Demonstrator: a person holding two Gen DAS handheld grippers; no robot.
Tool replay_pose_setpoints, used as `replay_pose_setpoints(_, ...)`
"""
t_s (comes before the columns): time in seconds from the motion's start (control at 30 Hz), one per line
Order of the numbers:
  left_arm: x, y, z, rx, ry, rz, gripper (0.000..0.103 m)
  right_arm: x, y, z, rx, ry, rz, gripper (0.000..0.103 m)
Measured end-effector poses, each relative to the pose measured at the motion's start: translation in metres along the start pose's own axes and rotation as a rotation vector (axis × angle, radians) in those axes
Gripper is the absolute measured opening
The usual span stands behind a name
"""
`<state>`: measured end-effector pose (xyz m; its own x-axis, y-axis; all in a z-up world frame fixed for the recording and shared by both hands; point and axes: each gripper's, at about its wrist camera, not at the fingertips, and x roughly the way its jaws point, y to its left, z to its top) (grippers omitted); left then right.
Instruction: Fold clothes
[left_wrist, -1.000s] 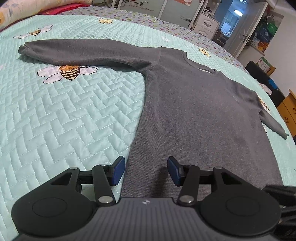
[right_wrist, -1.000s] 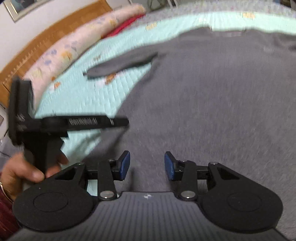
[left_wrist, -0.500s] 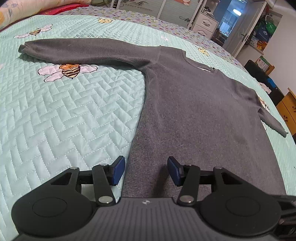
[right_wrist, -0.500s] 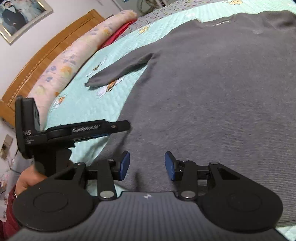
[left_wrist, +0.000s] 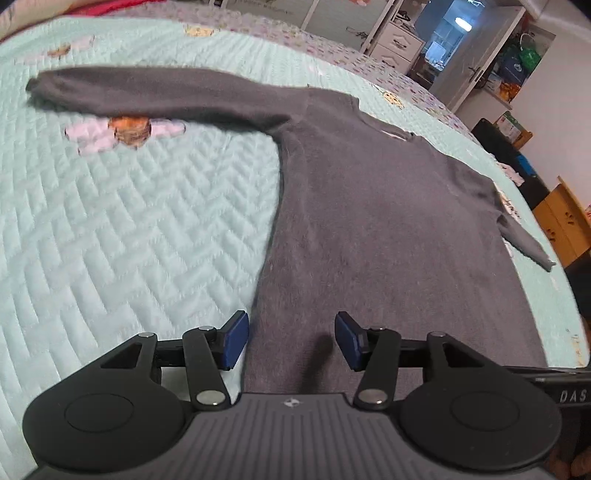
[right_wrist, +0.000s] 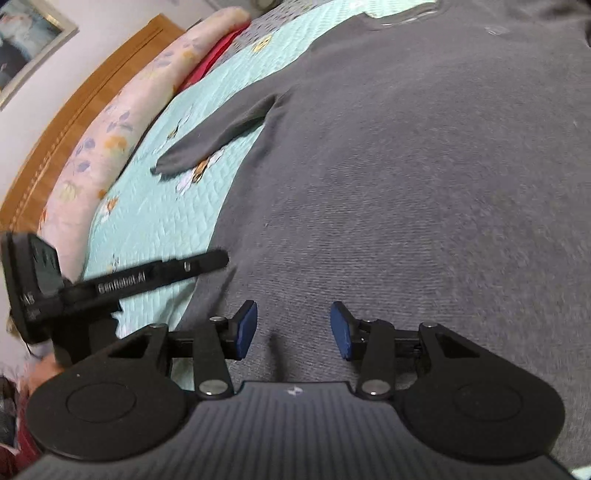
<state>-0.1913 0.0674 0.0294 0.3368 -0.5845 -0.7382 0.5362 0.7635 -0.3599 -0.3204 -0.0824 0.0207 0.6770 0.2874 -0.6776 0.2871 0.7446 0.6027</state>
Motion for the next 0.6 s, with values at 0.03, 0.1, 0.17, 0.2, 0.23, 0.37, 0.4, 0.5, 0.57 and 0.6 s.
replay_pose_setpoints(0.03,-0.001,0.001,-0.002,-0.002,0.001,-0.006,0.055,0.000,-0.002,-0.004,0.007,-0.005,0.003,0.047)
replay_pose_setpoints(0.1,-0.004,0.000,-0.005,-0.007,-0.013,-0.007,0.055,-0.001,-0.005,-0.012,0.022,-0.016,0.009,0.047)
replay_pose_setpoints(0.17,-0.009,0.002,-0.007,-0.020,-0.030,-0.008,0.055,-0.001,-0.003,-0.017,0.012,-0.025,0.005,0.047)
replay_pose_setpoints(0.2,-0.012,0.003,-0.008,-0.027,-0.038,-0.009,0.055,-0.002,0.002,-0.015,-0.011,-0.025,0.000,0.047)
replay_pose_setpoints(0.23,-0.014,0.004,-0.009,-0.034,-0.046,-0.010,0.054,-0.003,0.006,-0.013,-0.035,-0.025,-0.005,0.047)
replay_pose_setpoints(0.37,-0.017,0.013,-0.012,-0.078,-0.045,-0.029,0.048,0.006,0.015,-0.015,-0.053,-0.033,0.040,0.034)
replay_pose_setpoints(0.4,-0.017,0.016,-0.013,-0.090,-0.041,-0.036,0.047,0.011,0.016,-0.017,-0.050,-0.022,0.051,0.011)
replay_pose_setpoints(0.5,-0.016,0.023,-0.016,-0.122,-0.033,-0.054,0.047,0.026,0.017,-0.024,-0.040,0.011,0.082,0.003)
replay_pose_setpoints(0.57,-0.016,0.028,-0.016,-0.152,-0.032,-0.071,0.047,0.037,0.017,-0.029,-0.033,0.033,0.104,0.001)
replay_pose_setpoints(0.6,-0.016,0.031,-0.017,-0.166,-0.032,-0.080,0.047,0.042,0.017,-0.031,-0.030,0.043,0.114,0.000)
